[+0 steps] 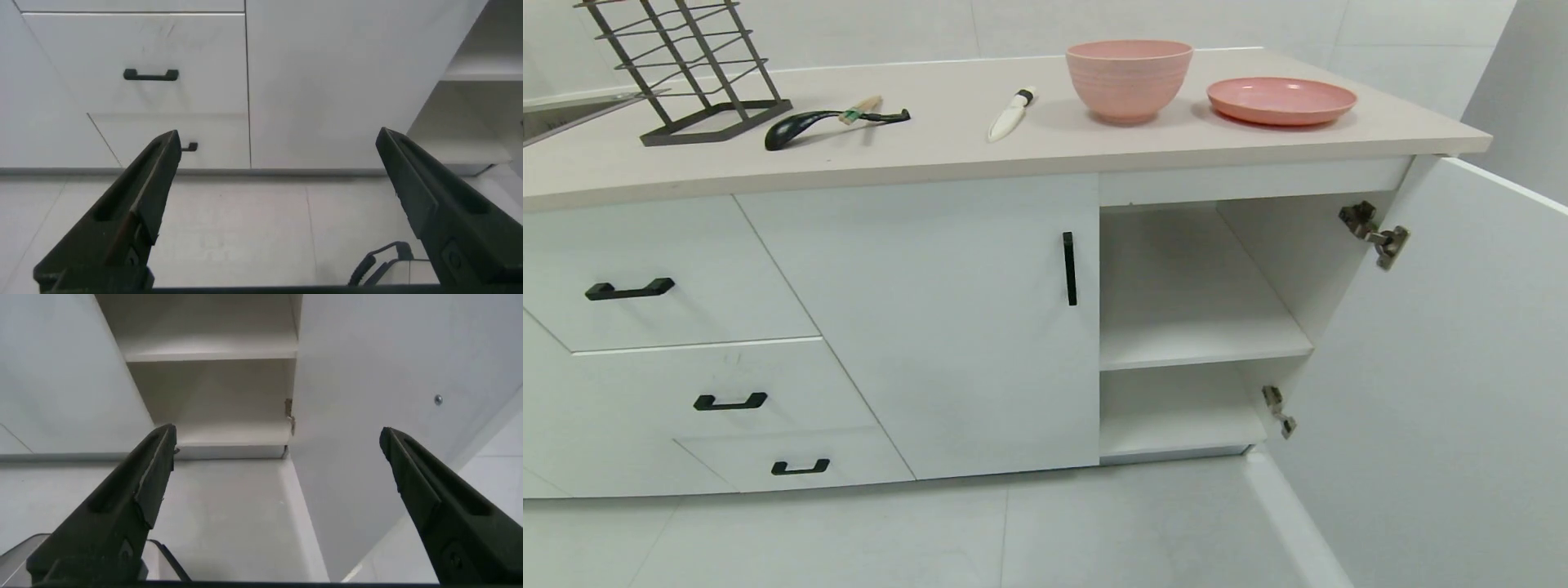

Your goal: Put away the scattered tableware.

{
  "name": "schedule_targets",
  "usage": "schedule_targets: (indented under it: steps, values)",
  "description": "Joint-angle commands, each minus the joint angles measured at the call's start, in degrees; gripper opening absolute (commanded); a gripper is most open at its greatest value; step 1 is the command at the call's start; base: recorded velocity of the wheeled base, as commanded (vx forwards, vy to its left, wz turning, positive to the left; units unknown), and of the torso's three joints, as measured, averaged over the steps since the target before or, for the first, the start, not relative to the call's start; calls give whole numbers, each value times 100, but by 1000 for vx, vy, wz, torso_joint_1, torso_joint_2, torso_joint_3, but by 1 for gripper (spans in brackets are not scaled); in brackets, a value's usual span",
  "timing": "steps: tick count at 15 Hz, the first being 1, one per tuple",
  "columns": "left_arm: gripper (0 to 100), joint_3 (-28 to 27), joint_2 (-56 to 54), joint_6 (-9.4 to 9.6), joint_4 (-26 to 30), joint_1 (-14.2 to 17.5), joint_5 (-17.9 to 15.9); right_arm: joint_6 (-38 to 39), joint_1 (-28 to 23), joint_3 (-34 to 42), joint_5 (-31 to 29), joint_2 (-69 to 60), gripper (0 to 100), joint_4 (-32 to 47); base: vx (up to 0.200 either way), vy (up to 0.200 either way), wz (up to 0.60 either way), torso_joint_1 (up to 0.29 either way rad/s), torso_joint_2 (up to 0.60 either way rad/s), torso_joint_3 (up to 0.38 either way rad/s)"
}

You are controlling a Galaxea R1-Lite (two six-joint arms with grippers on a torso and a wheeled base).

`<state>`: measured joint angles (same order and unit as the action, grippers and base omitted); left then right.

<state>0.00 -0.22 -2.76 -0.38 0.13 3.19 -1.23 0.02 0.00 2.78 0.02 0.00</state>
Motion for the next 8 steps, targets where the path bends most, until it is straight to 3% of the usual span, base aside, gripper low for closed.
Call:
schedule_targets:
  steps: [1, 8]
  values:
    - [100, 0, 22, -6, 3, -5, 6, -9, -2, 0, 3, -2, 100, 0, 0, 0, -600, -2, 2, 2]
    - [100, 0, 22, -6, 3, -5, 6, -9, -2, 0, 3, -2, 100, 0, 0, 0, 0, 0, 0, 0]
